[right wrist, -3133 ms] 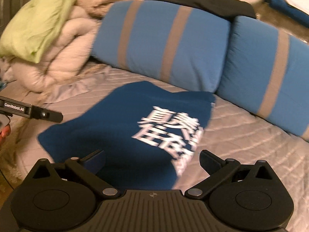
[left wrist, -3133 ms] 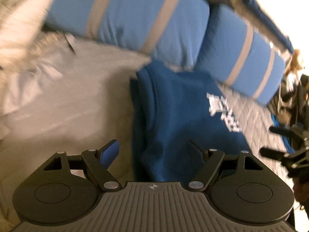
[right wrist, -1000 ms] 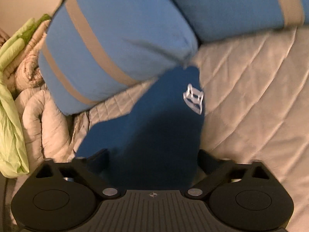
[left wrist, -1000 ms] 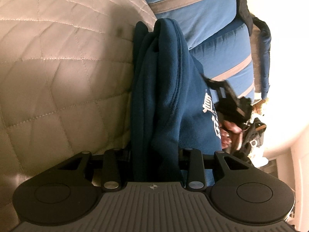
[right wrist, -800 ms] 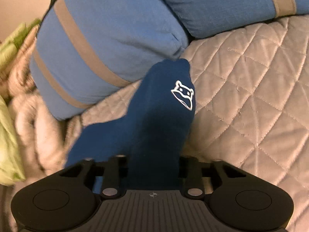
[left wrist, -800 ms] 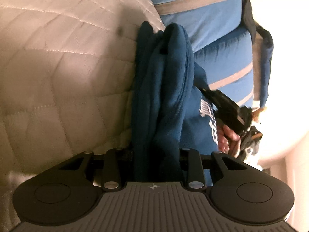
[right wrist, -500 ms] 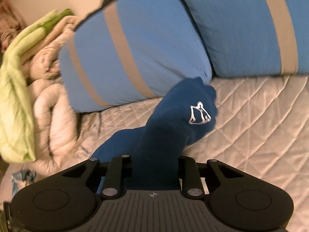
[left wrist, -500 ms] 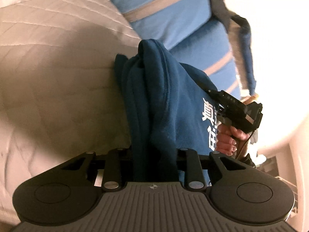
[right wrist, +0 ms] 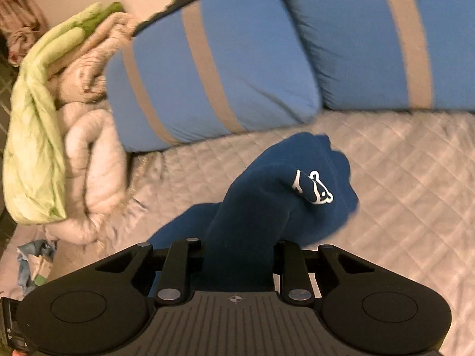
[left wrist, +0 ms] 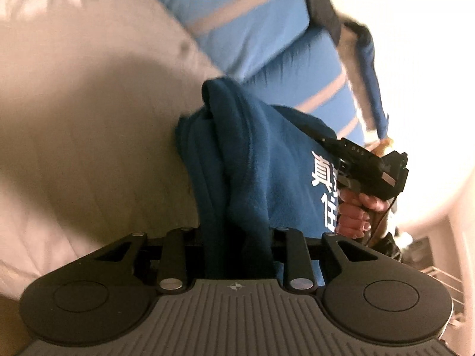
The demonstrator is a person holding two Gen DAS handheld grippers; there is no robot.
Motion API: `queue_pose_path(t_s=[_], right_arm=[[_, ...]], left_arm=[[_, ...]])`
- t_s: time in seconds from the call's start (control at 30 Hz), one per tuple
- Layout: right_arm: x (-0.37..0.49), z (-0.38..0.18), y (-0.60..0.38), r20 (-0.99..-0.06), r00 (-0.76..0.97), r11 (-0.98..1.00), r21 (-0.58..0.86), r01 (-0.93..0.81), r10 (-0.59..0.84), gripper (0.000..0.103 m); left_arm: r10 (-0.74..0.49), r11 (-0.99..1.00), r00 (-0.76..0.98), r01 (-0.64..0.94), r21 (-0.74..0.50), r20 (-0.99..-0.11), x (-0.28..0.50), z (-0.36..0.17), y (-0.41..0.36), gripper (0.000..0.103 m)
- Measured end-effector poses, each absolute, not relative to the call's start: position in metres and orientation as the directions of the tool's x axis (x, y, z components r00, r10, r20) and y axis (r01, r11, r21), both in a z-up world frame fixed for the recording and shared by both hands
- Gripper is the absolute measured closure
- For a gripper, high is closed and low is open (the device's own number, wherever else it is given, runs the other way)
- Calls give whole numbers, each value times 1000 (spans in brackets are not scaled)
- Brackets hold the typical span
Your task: Fold clothes
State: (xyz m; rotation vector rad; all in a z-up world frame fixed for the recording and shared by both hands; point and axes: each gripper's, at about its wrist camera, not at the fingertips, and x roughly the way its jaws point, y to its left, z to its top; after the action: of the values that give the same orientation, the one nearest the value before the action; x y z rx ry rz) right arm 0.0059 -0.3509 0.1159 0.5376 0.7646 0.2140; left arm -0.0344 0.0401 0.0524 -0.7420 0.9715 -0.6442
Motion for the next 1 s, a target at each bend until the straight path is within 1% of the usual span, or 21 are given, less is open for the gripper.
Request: queue_pose_path(t_s=[0.07,0.1,0.13,0.17,0.2,0.23,0.27,0.3,0.37,0.57,0.63,0.77,0.83,0.93,1.0], right_arm=[[30,135,-333,-572,719,846,532,-42,395,77],[46,148,-322,-550,729,846,528,-75,408,77],[63,163,-312,-525,741,849,515,-114,418,74],[83,178,-304,-506,757,861,487,-145,414,68],[99,190,-296,-492,776,878,451,-162,396,60],[112,200,-288,-477,798,897,406,-172,369,26],[118,206,-279,-463,828,925,342,-163,318,1],[122,209,-272,-452,850,947,283,-153,272,1],[119,204,-260,-466,859,972,194,-135,212,0],[76,179,-252,-500,856,991,67,-114,132,0],[61,176,-252,-511,854,995,34,-99,102,0],[23,185,-252,-489,871,995,-64,-82,40,0],[2,194,-254,-464,886,992,-103,-71,16,0],[-31,205,-259,-433,901,991,-120,-55,-2,0],[-51,211,-266,-424,906,992,-115,-49,-4,0]], left_arm=[[-715,623,508,151,-767,-481,-19,79,57,75],[-688,640,549,149,-754,-475,-12,93,66,72],[-659,656,589,147,-740,-468,-4,106,74,70],[-614,688,642,149,-711,-459,6,120,80,65],[-557,732,694,151,-664,-456,15,132,84,51],[-521,767,707,141,-626,-479,21,136,86,41],[-484,799,718,130,-587,-501,27,139,87,26],[-445,830,729,118,-545,-520,34,142,88,26],[-366,884,748,92,-459,-553,46,149,90,26],[-346,897,752,90,-432,-561,26,128,80,26],[-322,914,752,87,-397,-575,19,130,72,26],[-272,942,752,82,-324,-600,4,133,57,26],[-246,955,752,79,-287,-611,-3,134,49,26],[-207,970,752,75,-231,-626,-14,137,37,26],[-186,978,767,82,-193,-614,-23,142,28,26]])
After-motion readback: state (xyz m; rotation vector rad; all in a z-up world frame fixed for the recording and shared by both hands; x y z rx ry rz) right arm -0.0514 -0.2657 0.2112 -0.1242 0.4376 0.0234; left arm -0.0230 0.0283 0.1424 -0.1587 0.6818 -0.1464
